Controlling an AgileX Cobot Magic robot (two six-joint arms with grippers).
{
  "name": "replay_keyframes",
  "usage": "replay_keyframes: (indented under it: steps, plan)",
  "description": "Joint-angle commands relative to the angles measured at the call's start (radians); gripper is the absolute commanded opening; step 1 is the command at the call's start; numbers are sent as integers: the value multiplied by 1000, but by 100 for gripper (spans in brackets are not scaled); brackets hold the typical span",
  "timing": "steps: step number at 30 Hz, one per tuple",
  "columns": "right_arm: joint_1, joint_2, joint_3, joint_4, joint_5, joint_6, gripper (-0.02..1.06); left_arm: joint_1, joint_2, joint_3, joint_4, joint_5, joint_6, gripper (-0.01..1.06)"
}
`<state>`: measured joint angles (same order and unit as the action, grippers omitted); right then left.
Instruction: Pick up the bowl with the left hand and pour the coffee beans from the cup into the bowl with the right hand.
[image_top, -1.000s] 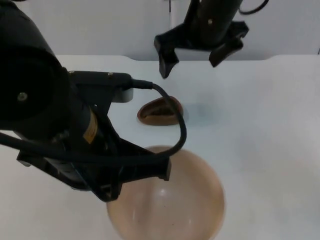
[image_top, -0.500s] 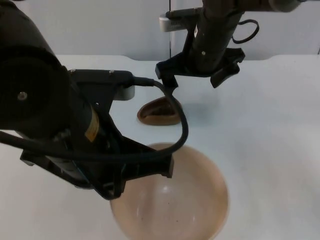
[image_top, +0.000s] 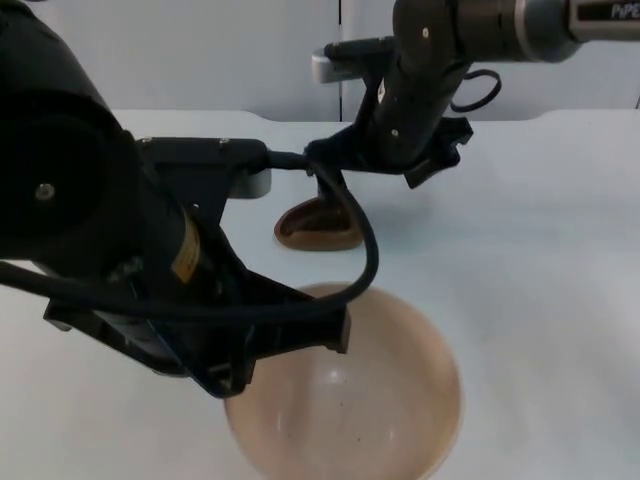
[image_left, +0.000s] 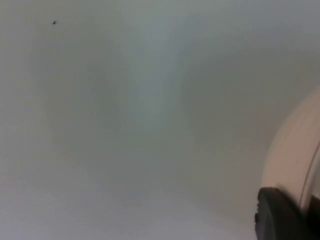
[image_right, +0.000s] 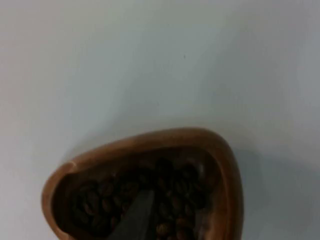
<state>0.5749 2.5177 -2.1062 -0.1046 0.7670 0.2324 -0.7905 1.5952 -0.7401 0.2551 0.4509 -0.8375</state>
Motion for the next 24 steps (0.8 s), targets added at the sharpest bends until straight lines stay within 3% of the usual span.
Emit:
replay_keyframes:
  steps: [1, 10, 17, 24]
  plan:
    - [8, 19, -7, -5, -8, -1, 90, -7, -1, -4, -11, -15, -7, 0]
    - [8, 28, -7, -5, -30, -5, 80, -7, -1, -4, -30, -15, -7, 0]
    - [8, 28, -7, -5, -30, -5, 61, -7, -1, -4, -30, -15, -7, 0]
    - [8, 38, -7, 1, -33, -5, 61, -7, -1, -4, -31, -15, -7, 0]
